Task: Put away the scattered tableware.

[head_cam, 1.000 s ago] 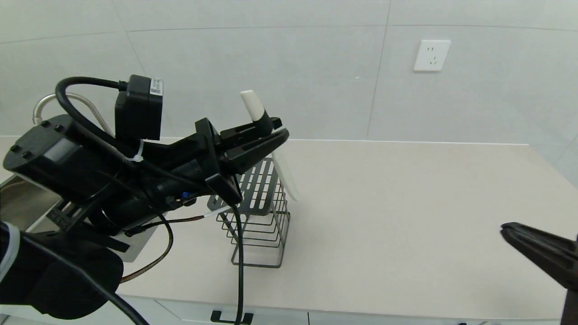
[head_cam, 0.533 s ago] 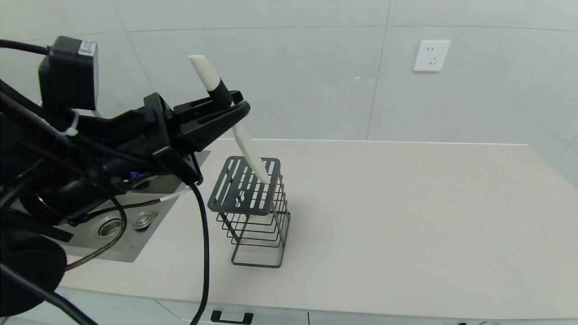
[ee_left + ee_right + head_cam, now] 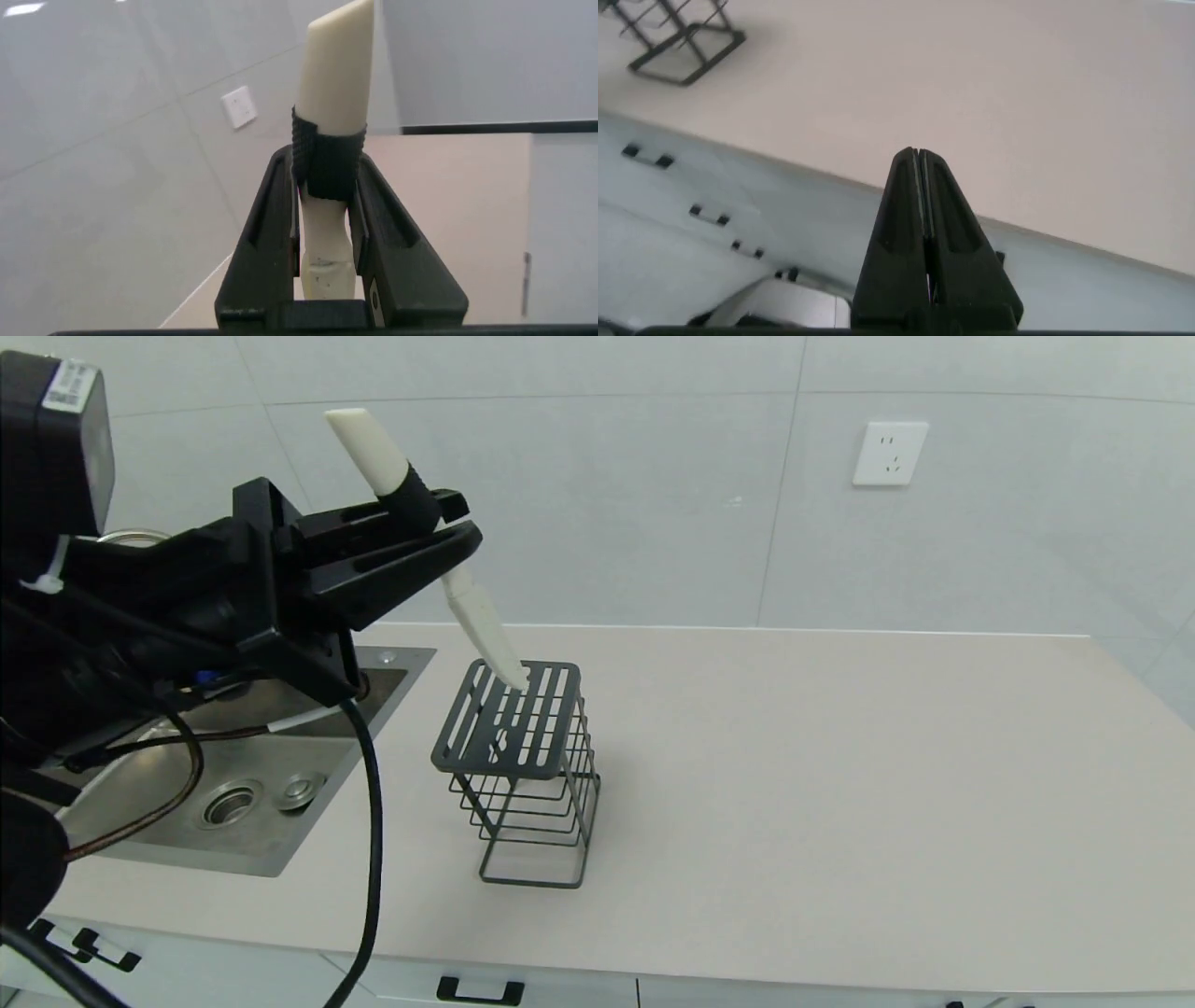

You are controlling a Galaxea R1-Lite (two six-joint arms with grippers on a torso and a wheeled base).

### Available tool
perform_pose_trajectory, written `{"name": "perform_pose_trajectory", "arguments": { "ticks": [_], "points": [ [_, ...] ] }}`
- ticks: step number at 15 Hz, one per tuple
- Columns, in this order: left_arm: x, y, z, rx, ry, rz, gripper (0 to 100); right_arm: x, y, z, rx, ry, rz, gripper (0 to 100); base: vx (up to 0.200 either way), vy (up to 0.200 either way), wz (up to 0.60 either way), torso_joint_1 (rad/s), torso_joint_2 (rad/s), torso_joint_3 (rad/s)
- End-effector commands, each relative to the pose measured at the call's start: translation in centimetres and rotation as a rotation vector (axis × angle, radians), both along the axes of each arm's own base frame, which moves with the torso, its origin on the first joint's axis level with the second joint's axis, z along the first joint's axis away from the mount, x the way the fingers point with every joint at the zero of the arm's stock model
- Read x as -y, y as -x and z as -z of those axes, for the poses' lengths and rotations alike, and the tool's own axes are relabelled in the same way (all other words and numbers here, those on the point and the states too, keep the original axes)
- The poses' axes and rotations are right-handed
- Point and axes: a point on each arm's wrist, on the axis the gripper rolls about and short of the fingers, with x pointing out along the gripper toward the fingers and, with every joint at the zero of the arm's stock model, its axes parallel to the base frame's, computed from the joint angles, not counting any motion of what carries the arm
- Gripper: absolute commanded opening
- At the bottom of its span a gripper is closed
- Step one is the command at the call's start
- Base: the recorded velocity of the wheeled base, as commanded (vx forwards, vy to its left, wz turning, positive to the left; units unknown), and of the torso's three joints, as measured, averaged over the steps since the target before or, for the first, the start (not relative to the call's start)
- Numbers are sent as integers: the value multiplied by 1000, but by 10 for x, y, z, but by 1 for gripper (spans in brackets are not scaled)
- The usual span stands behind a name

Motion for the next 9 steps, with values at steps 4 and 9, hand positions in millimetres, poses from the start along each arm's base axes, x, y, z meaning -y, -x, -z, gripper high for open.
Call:
{"name": "perform_pose_trajectory", "arguments": {
  "ticks": [4,9],
  "points": [
    [9,-30,16,30,-28,15,0,1,2,3,29,-19,70,0,0,0,0,0,0,0],
    [15,-47,21,72,-27,16,0,3,2,2,24,-83,135,0,0,0,0,0,0,0]
  ]
}}
